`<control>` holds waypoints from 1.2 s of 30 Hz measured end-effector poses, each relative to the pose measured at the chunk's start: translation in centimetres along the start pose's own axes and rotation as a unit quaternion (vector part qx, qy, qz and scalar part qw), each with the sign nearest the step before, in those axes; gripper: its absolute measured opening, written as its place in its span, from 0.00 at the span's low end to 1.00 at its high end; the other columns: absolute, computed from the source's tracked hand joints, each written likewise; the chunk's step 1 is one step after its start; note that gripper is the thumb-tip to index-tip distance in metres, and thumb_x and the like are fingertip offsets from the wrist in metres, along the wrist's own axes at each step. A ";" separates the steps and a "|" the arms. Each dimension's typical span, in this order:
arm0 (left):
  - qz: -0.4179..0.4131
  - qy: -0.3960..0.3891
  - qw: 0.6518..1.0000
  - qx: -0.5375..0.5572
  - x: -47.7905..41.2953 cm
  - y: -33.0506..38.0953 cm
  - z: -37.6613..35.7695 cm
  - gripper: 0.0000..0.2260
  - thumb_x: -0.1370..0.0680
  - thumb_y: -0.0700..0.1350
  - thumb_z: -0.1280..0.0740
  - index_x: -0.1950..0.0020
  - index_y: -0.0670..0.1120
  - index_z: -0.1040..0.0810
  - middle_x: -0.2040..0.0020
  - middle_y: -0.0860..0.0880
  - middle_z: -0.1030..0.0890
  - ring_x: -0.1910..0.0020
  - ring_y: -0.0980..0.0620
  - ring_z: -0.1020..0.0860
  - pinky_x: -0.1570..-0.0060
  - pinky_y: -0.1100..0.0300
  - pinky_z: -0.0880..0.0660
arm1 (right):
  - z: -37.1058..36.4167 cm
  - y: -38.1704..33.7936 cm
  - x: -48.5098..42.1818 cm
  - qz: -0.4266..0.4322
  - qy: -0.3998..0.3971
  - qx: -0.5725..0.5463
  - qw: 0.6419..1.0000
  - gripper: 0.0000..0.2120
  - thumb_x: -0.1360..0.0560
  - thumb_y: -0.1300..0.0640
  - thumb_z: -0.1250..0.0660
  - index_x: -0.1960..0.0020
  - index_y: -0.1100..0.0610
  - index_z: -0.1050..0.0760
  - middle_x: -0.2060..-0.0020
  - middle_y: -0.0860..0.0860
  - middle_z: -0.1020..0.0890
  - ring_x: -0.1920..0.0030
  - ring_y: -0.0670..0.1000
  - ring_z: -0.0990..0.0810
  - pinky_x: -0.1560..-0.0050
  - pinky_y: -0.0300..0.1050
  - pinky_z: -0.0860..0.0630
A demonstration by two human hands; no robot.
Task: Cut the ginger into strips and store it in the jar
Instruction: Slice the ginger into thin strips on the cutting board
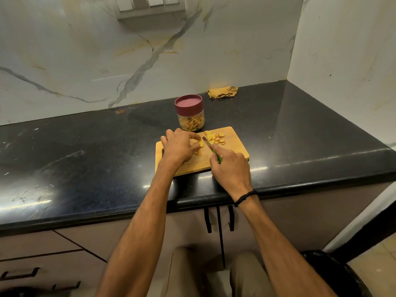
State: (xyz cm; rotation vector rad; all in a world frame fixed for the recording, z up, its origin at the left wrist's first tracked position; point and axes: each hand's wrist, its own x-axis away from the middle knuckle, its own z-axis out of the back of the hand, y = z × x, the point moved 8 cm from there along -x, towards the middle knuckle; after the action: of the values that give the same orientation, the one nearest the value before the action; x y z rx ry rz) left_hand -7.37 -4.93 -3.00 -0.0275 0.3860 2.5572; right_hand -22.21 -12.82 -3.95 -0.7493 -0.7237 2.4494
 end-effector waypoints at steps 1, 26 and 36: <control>0.000 0.001 1.000 -0.003 0.0 -0.1 0.0 0.13 0.21 0.55 0.32 0.36 0.61 0.21 0.34 0.48 0.26 0.36 0.45 0.34 0.38 0.48 0.39 | 0.0 0.0 0.0 0.000 0.001 0.004 1.000 0.19 0.19 0.50 0.40 0.29 0.49 0.29 0.55 0.50 0.16 0.65 0.43 0.28 0.72 0.28 0.42; 0.013 -0.005 1.000 0.008 0.1 -0.3 0.4 0.15 0.23 0.58 0.30 0.38 0.56 0.17 0.38 0.48 0.23 0.38 0.46 0.34 0.44 0.51 0.40 | -1.2 -1.2 -0.2 0.039 -0.035 0.122 0.991 0.19 0.17 0.50 0.46 0.27 0.47 0.33 0.65 0.49 0.26 0.67 0.48 0.30 0.72 0.39 0.43; 0.019 -0.008 0.998 -0.058 -0.1 0.5 0.7 0.18 0.24 0.61 0.31 0.39 0.52 0.16 0.40 0.47 0.23 0.40 0.46 0.33 0.44 0.51 0.39 | -0.7 -1.2 0.7 0.077 -0.023 0.117 0.990 0.17 0.19 0.51 0.43 0.32 0.50 0.27 0.65 0.51 0.21 0.69 0.48 0.30 0.72 0.39 0.41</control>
State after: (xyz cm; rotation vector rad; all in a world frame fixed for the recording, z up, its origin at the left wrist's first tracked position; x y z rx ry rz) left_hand -7.52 -5.21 -2.13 -0.0422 0.2346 2.6132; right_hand -21.96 -11.27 -3.93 -0.6818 -0.3951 2.6396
